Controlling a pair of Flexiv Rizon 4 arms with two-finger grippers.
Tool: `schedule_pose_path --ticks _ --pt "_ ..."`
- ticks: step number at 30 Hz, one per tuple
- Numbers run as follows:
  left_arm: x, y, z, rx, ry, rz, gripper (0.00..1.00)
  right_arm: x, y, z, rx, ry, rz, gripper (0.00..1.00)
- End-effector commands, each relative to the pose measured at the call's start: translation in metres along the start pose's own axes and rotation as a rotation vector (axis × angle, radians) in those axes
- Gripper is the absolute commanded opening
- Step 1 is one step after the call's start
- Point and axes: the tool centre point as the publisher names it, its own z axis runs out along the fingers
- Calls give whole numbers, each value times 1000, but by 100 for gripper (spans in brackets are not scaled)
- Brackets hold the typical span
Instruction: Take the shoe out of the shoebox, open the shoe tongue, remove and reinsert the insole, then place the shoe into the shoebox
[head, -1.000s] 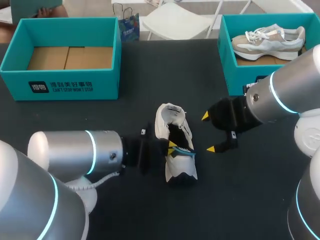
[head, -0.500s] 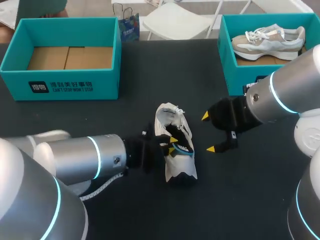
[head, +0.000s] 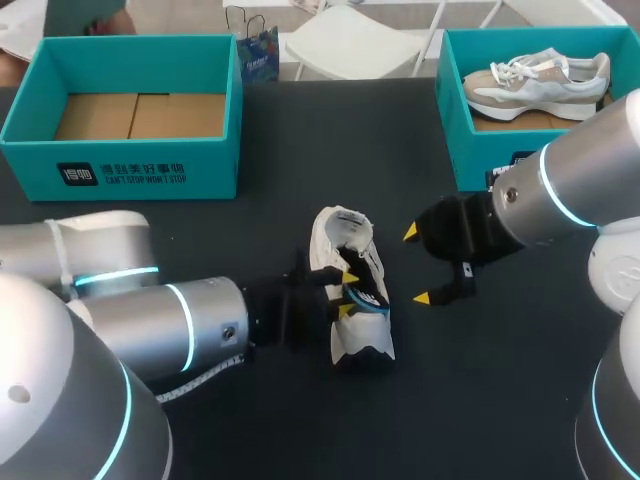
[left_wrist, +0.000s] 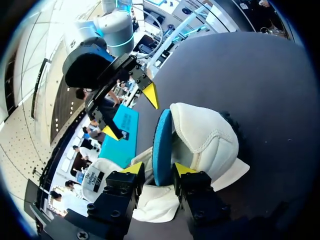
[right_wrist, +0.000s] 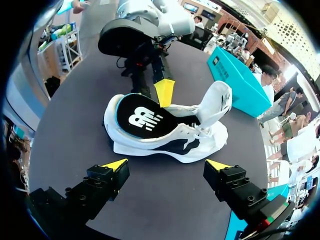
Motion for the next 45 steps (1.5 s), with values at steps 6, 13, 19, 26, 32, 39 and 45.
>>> schedule_pose_path --ticks 6,13,19,26,32,39,45 --pt "6 -6 1 33 97 -74 37 1 0 1 1 -1 0 100" --pt "13 -10 4 30 147 -160 35 1 0 1 1 -1 0 100" --pt "14 -9 3 27 145 -205 24 1 0 1 1 -1 0 100" --pt "16 -11 2 30 148 -228 12 1 0 1 1 -1 0 100" --pt "16 -14 2 39 146 -233 11 1 0 1 1 -1 0 100" --pt "9 -9 5 45 135 -237 0 1 0 1 1 -1 0 100" --pt "6 0 7 33 128 -237 0 1 0 1 1 -1 0 100"
